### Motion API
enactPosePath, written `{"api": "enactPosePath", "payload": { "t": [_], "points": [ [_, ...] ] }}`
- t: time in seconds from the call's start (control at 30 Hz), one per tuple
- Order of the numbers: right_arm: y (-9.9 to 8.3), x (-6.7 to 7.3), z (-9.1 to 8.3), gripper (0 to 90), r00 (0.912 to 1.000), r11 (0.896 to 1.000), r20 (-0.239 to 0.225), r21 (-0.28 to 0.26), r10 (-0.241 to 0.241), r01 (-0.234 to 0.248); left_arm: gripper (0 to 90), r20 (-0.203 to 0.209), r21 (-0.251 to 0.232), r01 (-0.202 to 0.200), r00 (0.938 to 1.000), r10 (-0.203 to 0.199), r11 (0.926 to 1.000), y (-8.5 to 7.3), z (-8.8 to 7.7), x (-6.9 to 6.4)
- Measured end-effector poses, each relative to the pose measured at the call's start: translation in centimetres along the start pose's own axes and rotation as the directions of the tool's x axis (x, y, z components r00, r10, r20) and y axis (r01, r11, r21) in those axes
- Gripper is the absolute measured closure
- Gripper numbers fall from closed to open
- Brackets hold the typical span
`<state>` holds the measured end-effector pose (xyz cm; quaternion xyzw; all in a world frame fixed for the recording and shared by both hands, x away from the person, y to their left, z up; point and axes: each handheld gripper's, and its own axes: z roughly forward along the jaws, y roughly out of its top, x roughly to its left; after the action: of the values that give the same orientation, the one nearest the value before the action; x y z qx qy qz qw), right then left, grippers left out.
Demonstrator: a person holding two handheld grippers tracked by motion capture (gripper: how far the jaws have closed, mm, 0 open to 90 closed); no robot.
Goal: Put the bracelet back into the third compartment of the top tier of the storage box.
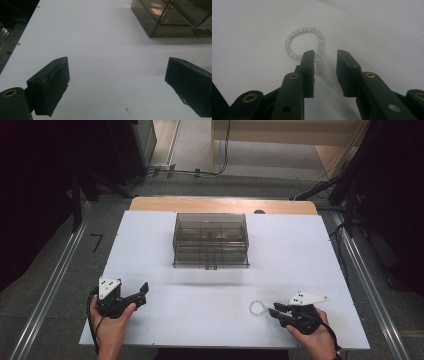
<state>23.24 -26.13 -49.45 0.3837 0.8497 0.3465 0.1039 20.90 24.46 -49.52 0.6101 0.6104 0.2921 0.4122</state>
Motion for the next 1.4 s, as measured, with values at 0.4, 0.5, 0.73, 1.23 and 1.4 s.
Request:
{"api": "enactPosePath", "payload": {
  "t": [0.4,0.5,0.73,1.23,1.4],
  "points": [
    [0.2,0.2,0.8,78.6,0.9996,0.999,-0.015,0.032,-0.023,0.024,5.8,0.002,0.003,0.002,1.0,-0.002,1.0,0.0,0.0,0.0],
    [0.3,0.4,1.0,81.7,0.9993,0.999,-0.021,0.042,-0.03,0.031,5.8,0.002,0.003,0.002,1.0,-0.002,1.0,0.0,0.0,0.0],
    [0.6,0.5,1.0,82.9,0.9987,0.999,-0.029,0.031,-0.043,0.044,5.8,0.003,0.004,0.003,1.0,-0.003,1.0,0.0,0.0,0.0],
    [2.1,0.8,0.0,83.2,0.998,0.998,-0.044,-0.047,-0.047,0.045,5.8,0.002,0.003,0.003,1.0,-0.003,1.0,0.0,0.1,0.0],
    [2.9,0.9,-0.6,83.3,0.998,0.996,-0.048,-0.085,-0.042,0.038,5.8,0.004,0.002,0.004,1.0,-0.004,1.0,0.0,0.1,0.0]
  ]
}}
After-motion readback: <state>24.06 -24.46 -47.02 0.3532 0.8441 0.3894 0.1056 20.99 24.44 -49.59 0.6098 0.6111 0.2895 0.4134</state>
